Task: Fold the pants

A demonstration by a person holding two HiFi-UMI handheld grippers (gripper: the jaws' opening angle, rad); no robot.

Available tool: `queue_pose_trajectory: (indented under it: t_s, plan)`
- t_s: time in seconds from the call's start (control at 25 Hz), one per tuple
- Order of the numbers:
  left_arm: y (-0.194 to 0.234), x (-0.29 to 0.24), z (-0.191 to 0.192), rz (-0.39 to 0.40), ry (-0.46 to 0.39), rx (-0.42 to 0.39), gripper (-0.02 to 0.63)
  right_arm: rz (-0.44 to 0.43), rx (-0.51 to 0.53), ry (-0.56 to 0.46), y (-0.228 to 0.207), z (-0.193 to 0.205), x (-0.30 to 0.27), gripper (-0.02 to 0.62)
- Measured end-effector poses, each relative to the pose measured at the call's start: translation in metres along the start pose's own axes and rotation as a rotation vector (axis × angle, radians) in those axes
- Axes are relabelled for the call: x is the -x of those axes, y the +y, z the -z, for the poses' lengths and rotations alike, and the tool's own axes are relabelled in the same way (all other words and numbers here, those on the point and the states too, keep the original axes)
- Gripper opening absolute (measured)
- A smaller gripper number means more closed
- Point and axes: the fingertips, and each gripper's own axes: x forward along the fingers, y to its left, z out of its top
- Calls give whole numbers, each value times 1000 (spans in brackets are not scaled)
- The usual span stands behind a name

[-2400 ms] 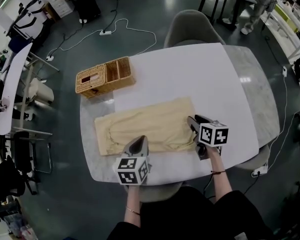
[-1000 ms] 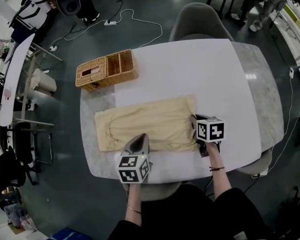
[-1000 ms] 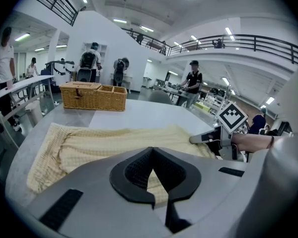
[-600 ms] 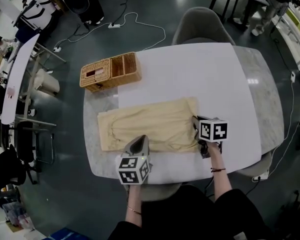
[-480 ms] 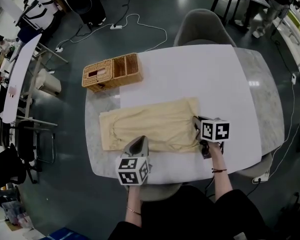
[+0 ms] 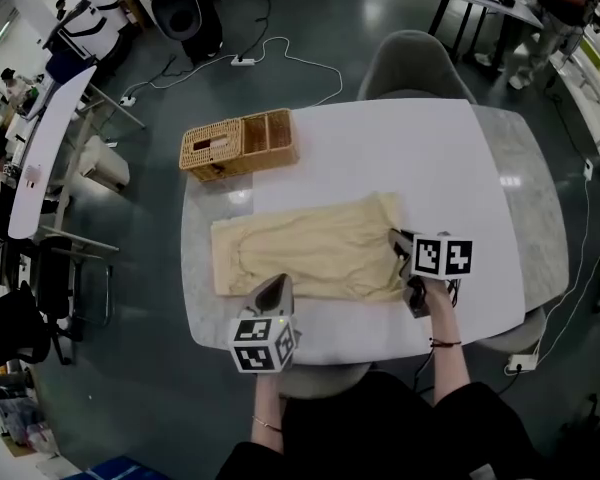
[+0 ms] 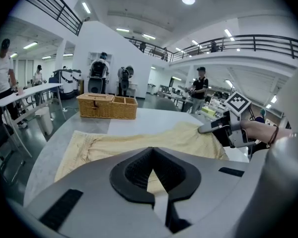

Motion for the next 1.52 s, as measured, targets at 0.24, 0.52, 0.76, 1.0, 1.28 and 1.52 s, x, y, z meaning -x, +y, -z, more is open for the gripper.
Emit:
queue_pose_trajectory:
  t_s: [0.24,0.52,0.76,1.0,1.28,1.52]
  plan:
    - [15,19,4,9,-20,10,8,-5,-1,-30,30,-6,9,29]
    - [40,42,8,30,-40,26,8,21,-8,-64,65,-8,12,29]
    - [65,60,8,46,-58,33,8,35,7,-91,104,-9,11,29]
    - [93,76,9,57,-65,36,8,46,21,-110,142,-9,4,29]
    - [121,89,14,67,-67,41,8,47,27,-135,177,-9,-4,29]
    - [141,97,15,78,-72,47,8,40,55,-140,210,-7,-17,29]
